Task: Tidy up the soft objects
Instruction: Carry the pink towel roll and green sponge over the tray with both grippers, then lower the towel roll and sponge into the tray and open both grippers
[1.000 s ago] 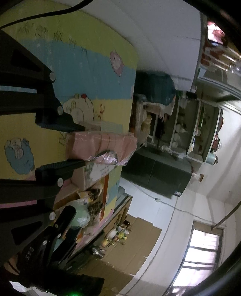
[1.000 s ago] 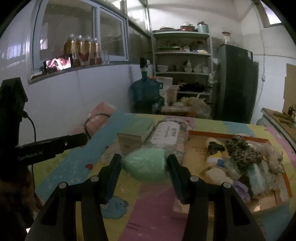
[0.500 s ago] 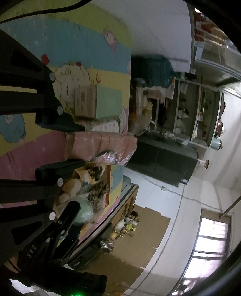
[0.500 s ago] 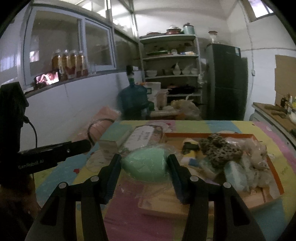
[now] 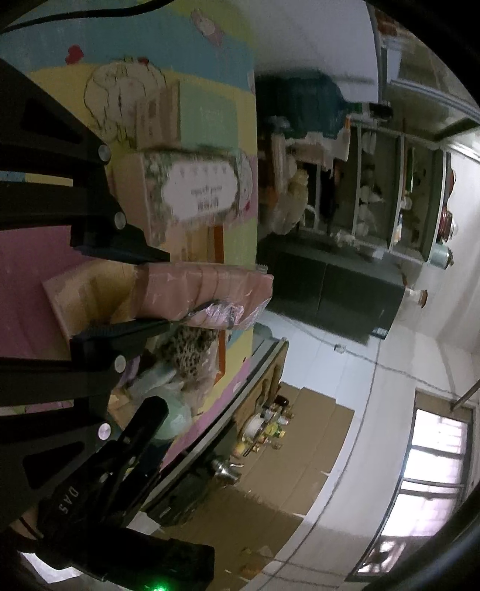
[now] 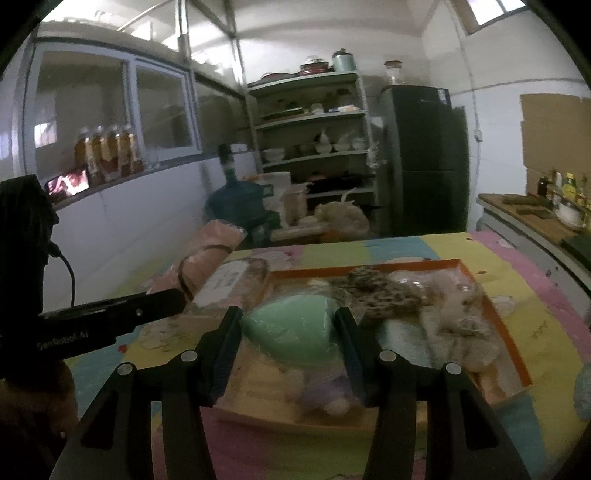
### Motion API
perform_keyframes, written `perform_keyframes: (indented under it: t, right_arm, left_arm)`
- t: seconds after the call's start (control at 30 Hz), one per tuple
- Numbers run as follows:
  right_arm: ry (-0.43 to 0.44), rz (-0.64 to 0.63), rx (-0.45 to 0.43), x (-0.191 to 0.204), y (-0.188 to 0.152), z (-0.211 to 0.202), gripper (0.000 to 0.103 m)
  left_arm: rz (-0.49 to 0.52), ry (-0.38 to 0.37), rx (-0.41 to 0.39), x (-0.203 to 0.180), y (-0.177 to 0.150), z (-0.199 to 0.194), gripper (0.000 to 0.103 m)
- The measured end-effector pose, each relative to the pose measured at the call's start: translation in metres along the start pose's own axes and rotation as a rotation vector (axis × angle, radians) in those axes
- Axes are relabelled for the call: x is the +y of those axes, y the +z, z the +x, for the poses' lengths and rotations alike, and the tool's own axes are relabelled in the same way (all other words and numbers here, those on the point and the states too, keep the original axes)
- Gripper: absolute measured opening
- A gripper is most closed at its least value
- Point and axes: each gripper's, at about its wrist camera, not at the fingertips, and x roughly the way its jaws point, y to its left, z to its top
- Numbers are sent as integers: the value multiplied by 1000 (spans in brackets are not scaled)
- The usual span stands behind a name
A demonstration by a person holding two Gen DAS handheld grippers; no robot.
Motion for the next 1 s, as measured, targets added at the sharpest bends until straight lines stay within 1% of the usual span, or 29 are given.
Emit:
perform_keyframes:
  t: [0.13, 0.27, 0.5, 0.8, 1.0]
  right_arm:
    - [-28, 23, -7, -19, 0, -6, 53]
    - [-55, 45, -19, -38, -1, -13, 53]
    - [-87, 86, -23, -71, -1, -17, 53]
    - [-73, 85, -30, -87, 7, -7, 53]
    - [-59, 73, -21, -90, 12, 5, 53]
  left_arm:
    - [13, -25, 14, -13, 3, 14, 30]
    - [0, -52, 26, -20, 6, 31, 30]
    - [12, -64, 61, -36, 7, 57, 30]
    - [24, -72, 89, -46, 10, 81, 30]
    - [33, -56, 115, -50, 12, 102, 30]
